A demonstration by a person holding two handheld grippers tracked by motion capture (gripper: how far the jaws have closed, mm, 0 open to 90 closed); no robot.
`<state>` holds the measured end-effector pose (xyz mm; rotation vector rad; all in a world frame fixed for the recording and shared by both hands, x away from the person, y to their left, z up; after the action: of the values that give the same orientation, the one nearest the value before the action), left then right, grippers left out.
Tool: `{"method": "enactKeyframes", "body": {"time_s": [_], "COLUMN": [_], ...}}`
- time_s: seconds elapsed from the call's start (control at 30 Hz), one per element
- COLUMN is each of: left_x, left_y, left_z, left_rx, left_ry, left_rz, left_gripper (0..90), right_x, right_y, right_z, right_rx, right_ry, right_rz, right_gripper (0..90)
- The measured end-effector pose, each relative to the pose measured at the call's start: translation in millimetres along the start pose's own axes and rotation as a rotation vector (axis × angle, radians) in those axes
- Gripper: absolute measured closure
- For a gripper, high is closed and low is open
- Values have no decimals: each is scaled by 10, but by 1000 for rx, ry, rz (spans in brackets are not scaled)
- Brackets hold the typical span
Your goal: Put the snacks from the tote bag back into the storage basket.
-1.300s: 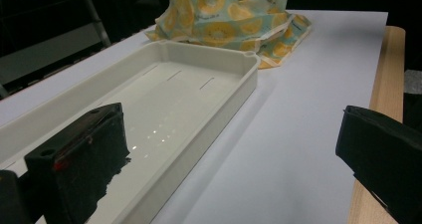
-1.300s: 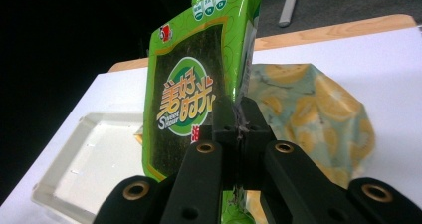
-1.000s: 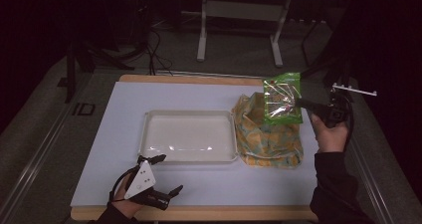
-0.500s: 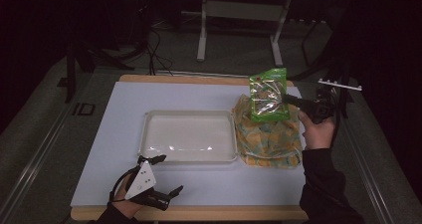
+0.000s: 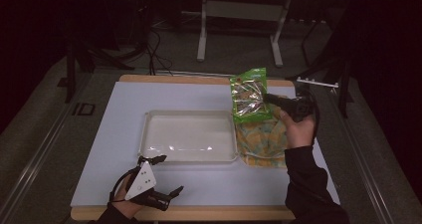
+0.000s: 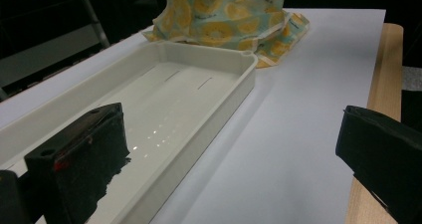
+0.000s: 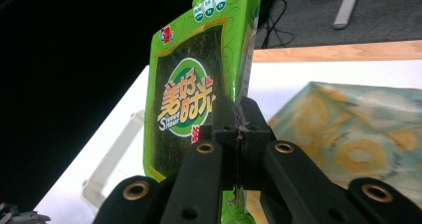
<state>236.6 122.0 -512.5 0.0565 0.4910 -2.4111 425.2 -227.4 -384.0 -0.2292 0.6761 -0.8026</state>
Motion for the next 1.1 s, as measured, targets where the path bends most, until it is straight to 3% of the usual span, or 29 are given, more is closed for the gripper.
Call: {"method": "enactKeyframes", "body": {"time_s": [0.5,1.1], "left_x": [7,12], "left_y": [-3,-9], "left_z": [4,8], "left_rx": [1,4], "left_ry": [4,8], "left_rz": [-3,-6], "left_gripper": [3,3], "right_x": [-245,-428], "right_y": [325,522], "right_z": [-93,-317], "right_rx": [-8,20], "right_ry": [14,22], "right_rz": [69,81], "right_gripper": [889,889]}}
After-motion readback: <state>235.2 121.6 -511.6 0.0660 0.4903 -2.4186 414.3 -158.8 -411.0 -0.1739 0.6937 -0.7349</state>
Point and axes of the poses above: each handheld gripper's, and its own axes: y roughly forward along the jaws, z roughly out of its top, x roughly to its right, the point moved 5 cm from there along y, roughly forward along the jaws, and after that the axes turned 2 degrees about z, right-handed, at the moved point
